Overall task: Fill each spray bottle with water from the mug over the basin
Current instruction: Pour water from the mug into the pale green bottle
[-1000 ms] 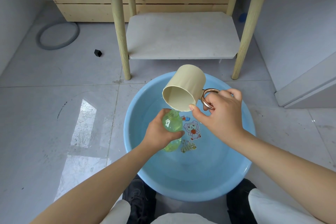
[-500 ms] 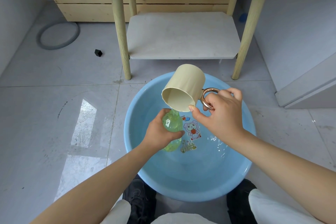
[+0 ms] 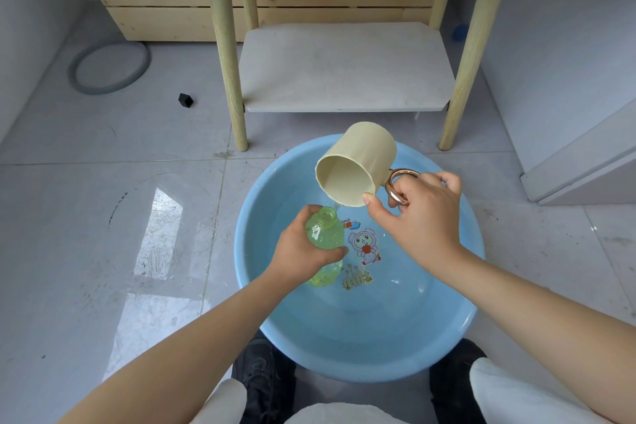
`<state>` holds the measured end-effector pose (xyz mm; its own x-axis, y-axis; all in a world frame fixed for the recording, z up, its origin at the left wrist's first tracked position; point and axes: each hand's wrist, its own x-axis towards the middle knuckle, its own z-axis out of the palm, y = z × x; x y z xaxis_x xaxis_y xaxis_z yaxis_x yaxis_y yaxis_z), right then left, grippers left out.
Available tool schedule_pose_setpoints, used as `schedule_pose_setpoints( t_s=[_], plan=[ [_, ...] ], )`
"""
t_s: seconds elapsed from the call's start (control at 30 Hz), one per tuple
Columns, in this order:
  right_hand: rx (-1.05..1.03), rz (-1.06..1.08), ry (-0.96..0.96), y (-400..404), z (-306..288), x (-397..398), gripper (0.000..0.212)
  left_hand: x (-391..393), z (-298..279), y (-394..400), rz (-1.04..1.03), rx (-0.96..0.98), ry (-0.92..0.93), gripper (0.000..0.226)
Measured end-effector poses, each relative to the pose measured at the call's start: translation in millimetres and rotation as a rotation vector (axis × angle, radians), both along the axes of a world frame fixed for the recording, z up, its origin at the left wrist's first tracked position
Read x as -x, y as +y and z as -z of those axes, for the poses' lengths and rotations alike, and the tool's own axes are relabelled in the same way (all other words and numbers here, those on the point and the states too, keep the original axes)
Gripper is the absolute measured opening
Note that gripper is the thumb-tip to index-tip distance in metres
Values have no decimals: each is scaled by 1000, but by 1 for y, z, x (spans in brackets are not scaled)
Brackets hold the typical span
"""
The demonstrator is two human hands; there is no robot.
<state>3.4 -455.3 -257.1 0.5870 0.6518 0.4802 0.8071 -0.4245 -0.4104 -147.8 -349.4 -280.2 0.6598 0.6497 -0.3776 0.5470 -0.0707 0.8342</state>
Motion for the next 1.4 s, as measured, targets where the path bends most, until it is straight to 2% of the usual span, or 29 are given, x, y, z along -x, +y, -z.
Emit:
schedule_pose_setpoints(
  t_s=[0.13, 0.33, 0.47, 0.63, 0.73, 0.9, 1.0, 1.13, 1.23, 1.4],
  plan=[
    [127, 54, -63, -2, 16, -15, 43, 3, 1, 3, -20, 3, -3, 63],
    [414, -35, -333, -9, 28, -32, 38, 6, -2, 6, -37, 35, -4, 62],
    [474, -93, -469, -12, 29, -37, 36, 6, -3, 6, -40, 44, -9, 61],
    [475, -113, -478, -11, 29, -40, 35, 5, -2, 7, -52, 41, -3, 62],
    [446, -73, -319, -11, 27, -38, 36, 4, -3, 8, -55, 42, -4, 64],
    [460, 139, 258, -8, 14, -33, 54, 3, -6, 10, -61, 31, -2, 66],
    [500, 191, 555, -5, 2, -38, 57, 1, -15, 15, -57, 21, 11, 66],
    [361, 205, 958, -4, -18, -44, 58, -4, -41, 20, -54, -1, -5, 71],
    [337, 163, 1024, 0, -54, -43, 58, -10, -71, 26, -33, -14, -6, 82],
    [270, 123, 913, 6, -135, -49, 58, -28, -133, 38, 16, -78, -71, 69]
  ],
)
